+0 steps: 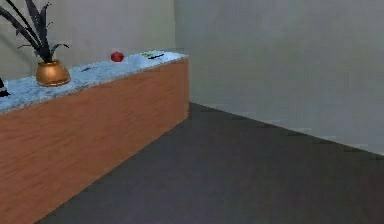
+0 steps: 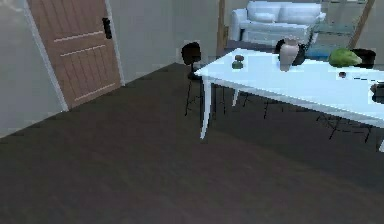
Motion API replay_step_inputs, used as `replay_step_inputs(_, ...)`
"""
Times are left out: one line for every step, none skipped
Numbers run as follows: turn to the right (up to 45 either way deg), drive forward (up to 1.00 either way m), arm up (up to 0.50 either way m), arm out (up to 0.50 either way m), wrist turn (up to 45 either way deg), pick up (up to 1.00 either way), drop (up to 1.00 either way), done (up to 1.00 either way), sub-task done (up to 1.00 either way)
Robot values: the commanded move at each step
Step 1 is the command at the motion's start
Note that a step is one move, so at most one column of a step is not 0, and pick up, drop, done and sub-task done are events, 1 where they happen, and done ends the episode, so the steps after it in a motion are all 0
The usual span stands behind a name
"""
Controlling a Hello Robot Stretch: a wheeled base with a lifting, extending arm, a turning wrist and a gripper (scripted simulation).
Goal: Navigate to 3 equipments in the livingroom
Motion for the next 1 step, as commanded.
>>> replay_step_inputs(45.0,0.00,0.00,0.00,0.0,0.00,0.00,0.00,0.00)
